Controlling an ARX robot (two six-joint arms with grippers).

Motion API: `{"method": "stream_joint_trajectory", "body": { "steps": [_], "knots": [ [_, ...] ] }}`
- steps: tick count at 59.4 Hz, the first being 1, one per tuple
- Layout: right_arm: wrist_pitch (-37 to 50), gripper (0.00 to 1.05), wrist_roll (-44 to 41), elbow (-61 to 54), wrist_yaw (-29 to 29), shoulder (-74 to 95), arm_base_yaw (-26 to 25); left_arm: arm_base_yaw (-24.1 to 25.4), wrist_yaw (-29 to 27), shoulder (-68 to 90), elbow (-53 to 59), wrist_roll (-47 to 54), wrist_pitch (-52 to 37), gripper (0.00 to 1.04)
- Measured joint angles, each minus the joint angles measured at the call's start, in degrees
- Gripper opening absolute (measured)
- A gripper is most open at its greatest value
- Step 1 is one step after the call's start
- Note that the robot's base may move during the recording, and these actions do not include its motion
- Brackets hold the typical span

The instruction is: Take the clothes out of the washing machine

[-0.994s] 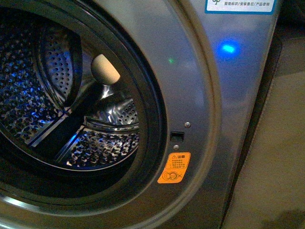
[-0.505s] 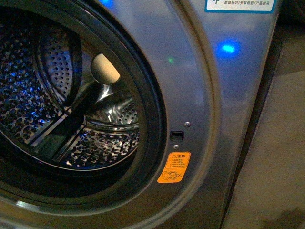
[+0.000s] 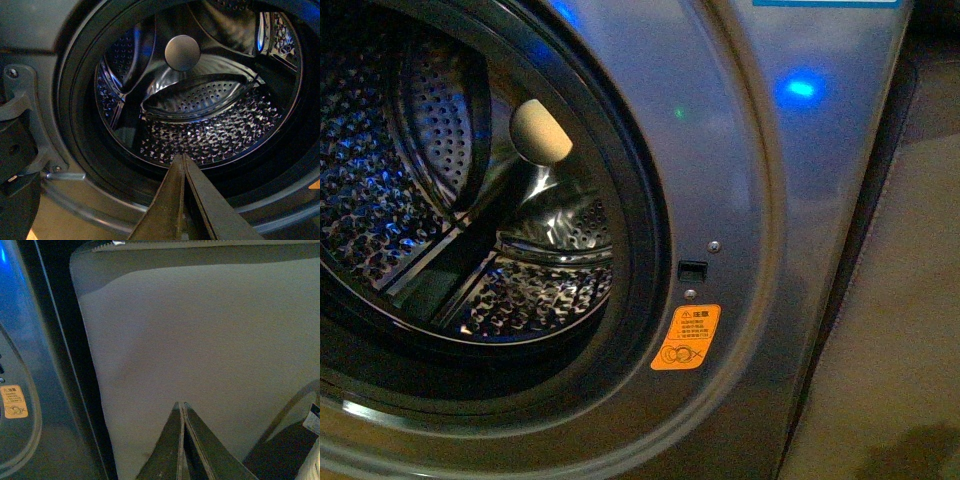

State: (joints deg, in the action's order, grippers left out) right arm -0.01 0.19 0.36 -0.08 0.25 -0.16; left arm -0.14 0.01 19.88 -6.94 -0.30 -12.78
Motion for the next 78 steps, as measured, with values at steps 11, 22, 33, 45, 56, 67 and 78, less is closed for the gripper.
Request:
{"method": "stream_joint_trajectory", "body": {
  "steps": [11,22,33,45,56,67,78],
  "knots": [
    [0.0,0.02,0.0,0.0,0.0,0.0,0.0,0.0,0.0,-3.1,2.1,0.0,0.8,0.04],
    [0.0,0.02,0.0,0.0,0.0,0.0,0.0,0.0,0.0,-5.8,3.5,0.0,2.1,0.04],
    [0.0,0.05,-0.1,0.0,0.0,0.0,0.0,0.0,0.0,-8.2,4.5,0.0,3.5,0.04],
    [0.0,0.42,-0.1,0.0,0.0,0.0,0.0,0.0,0.0,-18.5,5.9,0.1,12.2,0.04],
    [0.0,0.74,-0.1,0.0,0.0,0.0,0.0,0.0,0.0,-19.5,5.9,0.1,12.7,0.04],
    [0.0,0.99,0.0,0.0,0.0,0.0,0.0,0.0,0.0,-19.6,5.9,0.1,12.7,0.04],
    [0.0,0.97,0.0,0.0,0.0,0.0,0.0,0.0,0.0,-19.6,5.9,0.0,12.7,0.30]
  ]
}}
